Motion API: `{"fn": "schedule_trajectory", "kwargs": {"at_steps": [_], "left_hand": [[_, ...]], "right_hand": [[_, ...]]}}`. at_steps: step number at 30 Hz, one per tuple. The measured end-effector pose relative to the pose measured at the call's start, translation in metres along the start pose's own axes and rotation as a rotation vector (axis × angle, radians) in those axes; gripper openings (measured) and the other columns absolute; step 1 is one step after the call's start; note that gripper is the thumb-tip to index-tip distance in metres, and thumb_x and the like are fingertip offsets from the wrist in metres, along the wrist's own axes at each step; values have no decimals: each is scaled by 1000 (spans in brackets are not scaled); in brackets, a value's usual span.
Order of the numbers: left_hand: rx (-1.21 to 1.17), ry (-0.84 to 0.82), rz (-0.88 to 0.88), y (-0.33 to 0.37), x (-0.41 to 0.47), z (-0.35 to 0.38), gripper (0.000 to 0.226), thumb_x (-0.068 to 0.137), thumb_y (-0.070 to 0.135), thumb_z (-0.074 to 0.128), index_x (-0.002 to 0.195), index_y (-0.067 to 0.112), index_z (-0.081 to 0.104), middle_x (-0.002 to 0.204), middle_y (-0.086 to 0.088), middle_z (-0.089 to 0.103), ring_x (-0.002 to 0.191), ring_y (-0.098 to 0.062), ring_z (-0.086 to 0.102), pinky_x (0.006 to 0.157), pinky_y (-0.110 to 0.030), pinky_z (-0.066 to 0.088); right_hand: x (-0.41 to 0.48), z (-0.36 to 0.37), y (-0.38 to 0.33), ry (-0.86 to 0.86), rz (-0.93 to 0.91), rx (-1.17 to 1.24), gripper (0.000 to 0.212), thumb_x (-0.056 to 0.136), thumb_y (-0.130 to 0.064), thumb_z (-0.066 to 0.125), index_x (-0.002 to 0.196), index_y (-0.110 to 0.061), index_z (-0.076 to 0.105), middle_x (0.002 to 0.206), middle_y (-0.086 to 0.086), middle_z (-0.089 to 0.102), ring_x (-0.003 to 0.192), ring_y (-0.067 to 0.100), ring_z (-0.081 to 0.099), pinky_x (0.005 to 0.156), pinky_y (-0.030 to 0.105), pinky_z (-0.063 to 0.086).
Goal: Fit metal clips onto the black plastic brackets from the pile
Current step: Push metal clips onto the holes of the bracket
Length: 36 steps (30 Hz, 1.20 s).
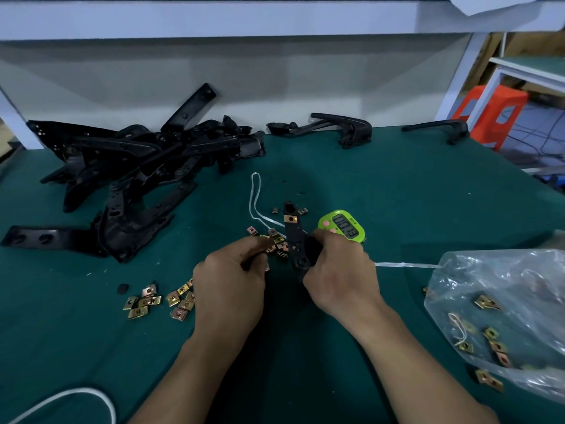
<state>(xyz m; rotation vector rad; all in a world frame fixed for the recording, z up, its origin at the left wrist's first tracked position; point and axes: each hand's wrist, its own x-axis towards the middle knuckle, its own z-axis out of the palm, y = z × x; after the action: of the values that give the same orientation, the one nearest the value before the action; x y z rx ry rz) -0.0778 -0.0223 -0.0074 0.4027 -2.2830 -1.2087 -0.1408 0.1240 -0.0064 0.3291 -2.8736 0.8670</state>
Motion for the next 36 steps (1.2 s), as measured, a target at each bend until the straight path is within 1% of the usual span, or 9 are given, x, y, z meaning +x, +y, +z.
{"fn": "schedule_trajectory", "kwargs": {"at_steps": [2,4,8,10,12,17,25,30,36], "left_hand": [[-109,-10,-21,0,1,1,39,87,1,71,100,38,77,85,34,72,83,14,67,74,0,44],[-285,-58,-74,1,4,0,36,88,-1,70,101,32,77,87,21,77,82,4,73,75,-10,53],[-604,-146,-203,7,5,-2,19,87,-1,74,85,16,81,77,-7,78,65,-10,72,60,-17,55],[-761,-195,-283,10,4,-4,10,83,7,76,88,13,82,80,-13,78,67,-15,73,61,-20,56],[-852,-254,-333,12,3,-5,18,76,21,76,90,11,81,83,-14,77,68,-16,73,61,-22,57],[-932,-353,-335,14,3,-8,23,71,31,77,87,15,82,79,-10,75,68,-15,70,61,-22,56],[-908,-419,-318,13,3,-12,30,65,25,83,92,13,82,86,-15,77,71,-19,73,65,-23,57],[-881,-451,-319,15,2,-14,26,64,19,83,89,12,83,79,-14,76,67,-20,73,61,-24,56],[-851,-447,-320,16,1,-14,24,65,16,82,89,11,82,79,-15,76,67,-20,73,61,-24,56]], "right_hand": [[-1,-2,0,2,-25,-29,15,78,-22,62,90,-28,54,63,-8,52,65,30,49,63,32,37],[-2,-5,-1,18,-72,-93,21,75,-20,66,87,-28,51,62,-8,50,63,30,46,62,32,35],[0,-13,1,68,-94,-128,26,71,-12,66,88,-26,51,64,-5,56,62,31,46,59,32,34],[1,-15,2,97,-83,-134,26,71,-12,66,88,-25,51,63,-5,51,62,32,44,59,33,33],[2,-15,1,114,-74,-144,27,71,-13,67,85,-25,48,61,-6,46,63,32,42,59,33,32],[2,-16,-1,147,-33,-138,31,70,-10,67,91,-28,54,64,-7,45,64,32,40,61,34,34],[3,-17,0,174,0,-118,29,73,-11,69,86,-29,51,64,-5,50,64,33,44,61,35,38],[3,-17,0,177,-1,-131,37,73,-12,71,82,-33,43,58,-10,38,62,30,41,61,34,34],[4,-16,2,186,12,-118,34,71,-11,69,85,-33,48,59,-9,44,63,31,43,61,34,34]]}}
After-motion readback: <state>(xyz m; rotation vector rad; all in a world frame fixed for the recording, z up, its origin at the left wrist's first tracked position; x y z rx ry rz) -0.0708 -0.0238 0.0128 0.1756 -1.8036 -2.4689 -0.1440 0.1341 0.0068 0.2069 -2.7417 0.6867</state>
